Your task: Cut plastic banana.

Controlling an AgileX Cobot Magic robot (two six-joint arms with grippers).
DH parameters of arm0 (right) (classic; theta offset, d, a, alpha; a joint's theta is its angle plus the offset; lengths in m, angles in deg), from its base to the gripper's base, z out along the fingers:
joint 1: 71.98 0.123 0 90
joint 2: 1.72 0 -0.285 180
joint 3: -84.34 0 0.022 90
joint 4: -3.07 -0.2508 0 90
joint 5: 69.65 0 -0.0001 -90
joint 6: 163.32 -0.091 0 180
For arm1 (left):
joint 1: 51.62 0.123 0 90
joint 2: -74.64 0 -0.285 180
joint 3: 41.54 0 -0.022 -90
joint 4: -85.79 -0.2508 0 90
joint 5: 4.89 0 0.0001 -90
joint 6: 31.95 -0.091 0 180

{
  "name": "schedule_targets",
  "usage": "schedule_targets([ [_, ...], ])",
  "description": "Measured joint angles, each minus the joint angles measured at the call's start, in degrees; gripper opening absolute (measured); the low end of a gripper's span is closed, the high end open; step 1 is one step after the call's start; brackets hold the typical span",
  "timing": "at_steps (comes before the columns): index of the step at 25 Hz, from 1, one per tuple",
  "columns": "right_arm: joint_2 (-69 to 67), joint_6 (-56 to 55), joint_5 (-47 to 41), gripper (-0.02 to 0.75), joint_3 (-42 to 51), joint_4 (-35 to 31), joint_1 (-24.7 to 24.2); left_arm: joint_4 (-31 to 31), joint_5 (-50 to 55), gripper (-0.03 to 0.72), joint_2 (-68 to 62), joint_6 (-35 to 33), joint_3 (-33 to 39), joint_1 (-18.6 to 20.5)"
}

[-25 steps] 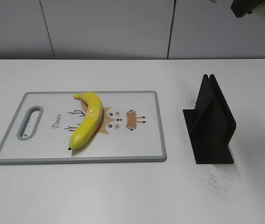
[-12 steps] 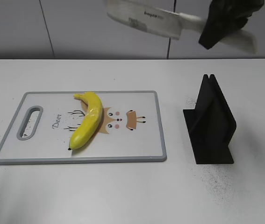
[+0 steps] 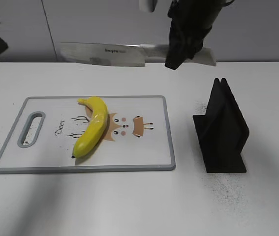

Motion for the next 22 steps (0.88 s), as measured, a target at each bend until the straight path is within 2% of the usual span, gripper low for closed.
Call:
schedule_targets([
  [3, -2.3, 4.4, 0.0, 0.157, -1.8, -0.1, 0.5, 5.3, 0.1, 0.503, -4.4, -7.2, -1.1, -0.1],
  [7, -4.3, 10.5, 0.0, 0.157, -2.9, -0.4, 1.4, 7.5, -1.4, 0.501, -9.3, -12.9, -1.3, -1.4],
  [13, -4.9, 14.3, 0.1, 0.157, -3.0, -2.6, 2.0, 7.4, -3.5, 0.49, -16.4, -14.3, -4.1, -4.9],
  [22, -4.9, 14.5, 0.1, 0.157, -3.0, -3.3, 2.0, 6.1, -5.7, 0.417, -21.8, -14.4, -5.2, -5.1],
])
